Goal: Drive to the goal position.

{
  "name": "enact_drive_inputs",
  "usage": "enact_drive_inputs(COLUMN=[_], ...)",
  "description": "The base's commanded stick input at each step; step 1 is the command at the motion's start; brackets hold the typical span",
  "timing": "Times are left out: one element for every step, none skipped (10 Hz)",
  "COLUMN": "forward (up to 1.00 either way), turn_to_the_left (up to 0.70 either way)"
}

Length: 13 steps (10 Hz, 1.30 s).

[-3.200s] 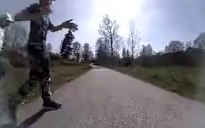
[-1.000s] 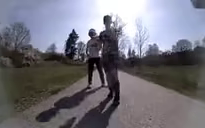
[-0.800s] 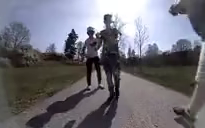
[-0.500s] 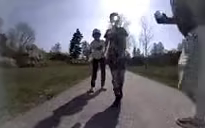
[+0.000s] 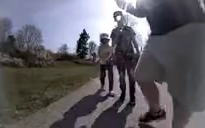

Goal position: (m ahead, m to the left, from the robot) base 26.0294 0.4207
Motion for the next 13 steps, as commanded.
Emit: enact_drive_inputs(forward=[0.85,0.85,0.85,0.83,0.22,0.00,0.00,0.00,0.00,0.00,0.00,0.00,0.00], turn_to_the_left=[0.00,0.00,0.00,0.00,0.00,0.00,0.00,0.00,0.00,0.00,0.00,0.00,0.00])
